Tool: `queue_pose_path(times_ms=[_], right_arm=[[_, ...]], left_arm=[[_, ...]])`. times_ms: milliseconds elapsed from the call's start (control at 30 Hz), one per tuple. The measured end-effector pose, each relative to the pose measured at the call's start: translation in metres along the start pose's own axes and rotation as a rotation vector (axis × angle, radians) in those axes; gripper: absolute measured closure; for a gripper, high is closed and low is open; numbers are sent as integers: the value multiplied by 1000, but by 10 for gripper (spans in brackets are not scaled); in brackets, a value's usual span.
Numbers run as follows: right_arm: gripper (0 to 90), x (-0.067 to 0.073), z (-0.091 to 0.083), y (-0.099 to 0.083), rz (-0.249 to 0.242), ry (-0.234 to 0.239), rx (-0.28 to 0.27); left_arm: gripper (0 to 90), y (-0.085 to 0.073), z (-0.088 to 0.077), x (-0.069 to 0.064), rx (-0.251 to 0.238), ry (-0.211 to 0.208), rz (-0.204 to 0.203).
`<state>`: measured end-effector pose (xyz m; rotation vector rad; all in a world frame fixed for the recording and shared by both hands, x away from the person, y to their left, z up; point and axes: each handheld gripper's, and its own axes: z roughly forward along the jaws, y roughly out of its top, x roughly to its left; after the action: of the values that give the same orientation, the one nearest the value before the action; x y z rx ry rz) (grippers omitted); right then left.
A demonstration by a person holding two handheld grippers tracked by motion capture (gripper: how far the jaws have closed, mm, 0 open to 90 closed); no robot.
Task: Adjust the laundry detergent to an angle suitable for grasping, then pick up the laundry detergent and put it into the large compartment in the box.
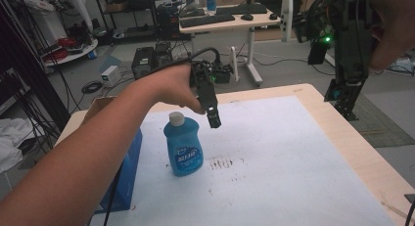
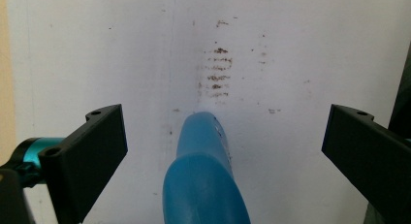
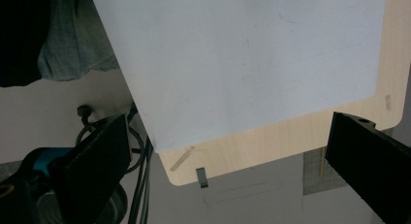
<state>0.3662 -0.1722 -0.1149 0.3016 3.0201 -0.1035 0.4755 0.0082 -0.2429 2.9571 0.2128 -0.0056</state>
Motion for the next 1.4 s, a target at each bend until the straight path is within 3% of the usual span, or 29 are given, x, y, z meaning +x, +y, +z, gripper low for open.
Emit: queue_pose_path(times_ms=[700,1033,1400], right_arm=[[17,-3,3,-1,-1,-3,-4],[17,-2,6,0,-12,-2,-15],[17,-5,8,-3,-9,2,-5]], left_arm=[[23,0,0,2,-1,1,-21],[23,-1,3,1,17,-1,-14],[23,3,4,-1,4,-4,-12]])
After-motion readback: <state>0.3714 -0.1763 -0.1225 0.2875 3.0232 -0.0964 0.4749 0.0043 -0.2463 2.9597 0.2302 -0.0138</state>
